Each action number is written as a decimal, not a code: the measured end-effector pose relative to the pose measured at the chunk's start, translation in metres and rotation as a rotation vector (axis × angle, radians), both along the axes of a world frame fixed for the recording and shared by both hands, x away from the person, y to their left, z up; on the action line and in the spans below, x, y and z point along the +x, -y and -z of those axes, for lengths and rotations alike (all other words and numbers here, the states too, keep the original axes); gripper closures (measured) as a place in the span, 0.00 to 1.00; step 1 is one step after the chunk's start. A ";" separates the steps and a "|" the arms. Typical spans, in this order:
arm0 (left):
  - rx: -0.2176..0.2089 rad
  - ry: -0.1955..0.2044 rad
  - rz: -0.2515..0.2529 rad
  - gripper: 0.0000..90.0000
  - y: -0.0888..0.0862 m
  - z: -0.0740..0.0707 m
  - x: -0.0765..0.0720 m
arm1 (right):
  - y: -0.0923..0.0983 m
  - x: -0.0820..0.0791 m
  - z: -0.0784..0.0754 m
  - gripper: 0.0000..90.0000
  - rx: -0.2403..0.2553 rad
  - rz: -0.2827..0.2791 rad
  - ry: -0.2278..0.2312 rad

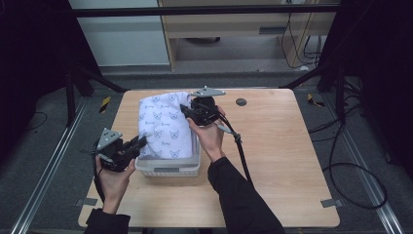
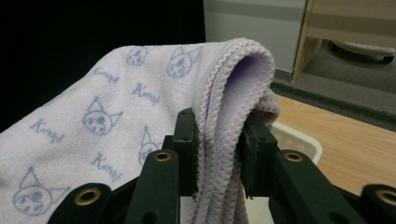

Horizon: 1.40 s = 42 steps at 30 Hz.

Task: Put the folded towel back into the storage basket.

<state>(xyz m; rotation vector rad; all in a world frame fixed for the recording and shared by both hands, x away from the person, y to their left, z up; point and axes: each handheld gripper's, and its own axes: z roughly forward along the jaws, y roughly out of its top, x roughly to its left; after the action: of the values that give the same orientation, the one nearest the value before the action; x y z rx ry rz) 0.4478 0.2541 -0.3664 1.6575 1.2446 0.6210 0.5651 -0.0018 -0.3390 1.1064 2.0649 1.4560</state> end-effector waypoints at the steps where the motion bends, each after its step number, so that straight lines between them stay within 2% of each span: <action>1: 0.008 -0.008 -0.001 0.86 0.001 0.003 0.002 | 0.000 0.001 0.002 0.79 0.000 0.000 -0.004; 13: 0.024 -0.030 -0.010 0.86 -0.001 0.014 0.010 | -0.004 0.011 0.021 0.79 -0.007 0.006 -0.028; 28: 0.082 -0.094 -0.009 0.86 0.006 0.036 0.023 | -0.005 0.021 0.051 0.79 -0.027 0.025 -0.078; 42: 0.108 -0.138 -0.021 0.86 0.006 0.050 0.031 | -0.009 0.028 0.072 0.78 -0.044 0.033 -0.116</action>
<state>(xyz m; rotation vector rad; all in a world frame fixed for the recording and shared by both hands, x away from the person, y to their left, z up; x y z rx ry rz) 0.4788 0.2482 -0.4164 1.8040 1.3485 0.6045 0.5929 0.0072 -0.4113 1.2278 2.1353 1.3532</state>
